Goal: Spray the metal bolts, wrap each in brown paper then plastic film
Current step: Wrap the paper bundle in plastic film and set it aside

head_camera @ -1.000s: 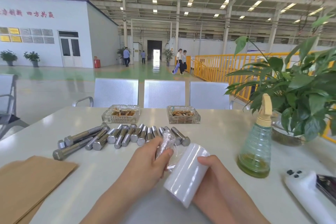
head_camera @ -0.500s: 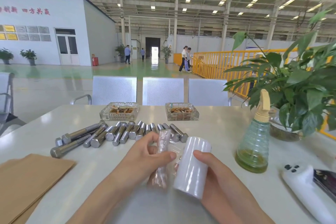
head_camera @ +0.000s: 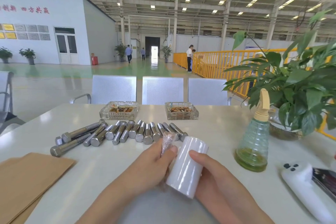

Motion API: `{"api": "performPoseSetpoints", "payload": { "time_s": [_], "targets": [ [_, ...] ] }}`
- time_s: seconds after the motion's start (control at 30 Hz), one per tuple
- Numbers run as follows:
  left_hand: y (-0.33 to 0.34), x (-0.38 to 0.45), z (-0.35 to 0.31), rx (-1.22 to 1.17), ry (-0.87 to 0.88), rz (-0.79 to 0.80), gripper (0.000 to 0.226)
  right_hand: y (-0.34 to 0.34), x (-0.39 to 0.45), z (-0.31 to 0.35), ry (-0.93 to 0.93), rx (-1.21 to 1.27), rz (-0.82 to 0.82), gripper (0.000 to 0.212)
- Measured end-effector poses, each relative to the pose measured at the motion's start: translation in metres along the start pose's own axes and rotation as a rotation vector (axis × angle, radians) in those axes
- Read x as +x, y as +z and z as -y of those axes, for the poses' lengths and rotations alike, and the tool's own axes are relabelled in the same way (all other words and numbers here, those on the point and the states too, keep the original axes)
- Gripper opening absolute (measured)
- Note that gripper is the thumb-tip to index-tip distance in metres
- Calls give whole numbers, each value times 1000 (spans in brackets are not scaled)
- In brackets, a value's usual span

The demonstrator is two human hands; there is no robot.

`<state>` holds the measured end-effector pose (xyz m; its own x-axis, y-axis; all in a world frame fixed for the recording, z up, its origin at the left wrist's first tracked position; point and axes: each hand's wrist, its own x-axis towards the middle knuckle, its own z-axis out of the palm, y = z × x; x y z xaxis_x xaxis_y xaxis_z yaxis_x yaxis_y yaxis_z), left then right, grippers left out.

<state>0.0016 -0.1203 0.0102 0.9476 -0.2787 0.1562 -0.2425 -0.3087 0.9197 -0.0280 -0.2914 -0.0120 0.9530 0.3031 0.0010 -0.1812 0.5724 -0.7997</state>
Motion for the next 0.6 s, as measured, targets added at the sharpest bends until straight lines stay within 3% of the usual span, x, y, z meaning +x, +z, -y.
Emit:
{"api": "performPoseSetpoints", "payload": {
  "time_s": [0.1,0.2,0.3,0.43,0.53,0.6],
  "targets": [
    [-7,4,-4,-353,-223,114,30,-5,-1,5,8,6,14,63],
    [-24,-5,0,-275,-59,241,27,-7,-3,9,16,49,15,70],
    [-29,-4,10,-71,64,159,27,-1,-2,5,23,37,16,79],
    [-12,2,14,264,224,-89,25,5,2,1,24,83,32,79],
    [-1,1,12,176,199,-107,26,6,3,2,24,84,2,63],
    [4,0,12,102,175,-68,41,5,2,2,52,74,-26,60]
  ]
}}
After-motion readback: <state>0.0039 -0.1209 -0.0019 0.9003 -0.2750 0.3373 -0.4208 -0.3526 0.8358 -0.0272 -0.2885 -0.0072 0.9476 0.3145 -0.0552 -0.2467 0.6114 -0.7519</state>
